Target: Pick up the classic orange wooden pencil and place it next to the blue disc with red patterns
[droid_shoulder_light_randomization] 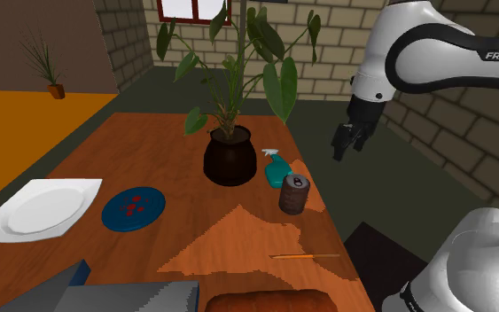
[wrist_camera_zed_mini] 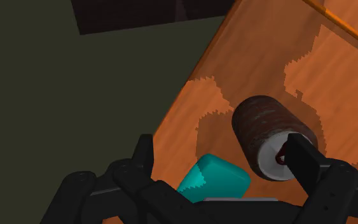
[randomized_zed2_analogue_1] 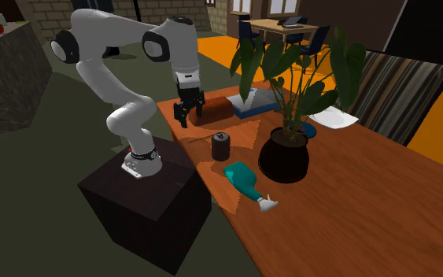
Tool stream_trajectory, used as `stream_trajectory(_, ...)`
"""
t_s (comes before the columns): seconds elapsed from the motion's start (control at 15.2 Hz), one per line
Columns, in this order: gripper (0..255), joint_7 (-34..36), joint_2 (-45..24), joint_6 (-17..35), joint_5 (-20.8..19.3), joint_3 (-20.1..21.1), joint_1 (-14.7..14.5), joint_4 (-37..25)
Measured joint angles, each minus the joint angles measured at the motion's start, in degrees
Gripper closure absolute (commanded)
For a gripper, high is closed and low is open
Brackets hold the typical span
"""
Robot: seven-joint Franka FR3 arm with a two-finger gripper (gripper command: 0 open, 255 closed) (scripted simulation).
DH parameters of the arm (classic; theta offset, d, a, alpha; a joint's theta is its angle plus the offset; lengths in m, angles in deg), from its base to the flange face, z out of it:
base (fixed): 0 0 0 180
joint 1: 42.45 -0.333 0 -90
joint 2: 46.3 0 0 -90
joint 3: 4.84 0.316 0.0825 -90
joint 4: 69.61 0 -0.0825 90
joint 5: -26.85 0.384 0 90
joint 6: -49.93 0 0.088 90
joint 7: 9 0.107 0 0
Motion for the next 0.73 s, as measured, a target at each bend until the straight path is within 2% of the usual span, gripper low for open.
stream_trajectory(0.2,0,-1.35,0.39,1.30,-0.17,0.97,-1.38,1.48)
stream_trajectory(0.73,0,-8.56,2.37,11.05,-0.55,8.09,-11.15,12.03)
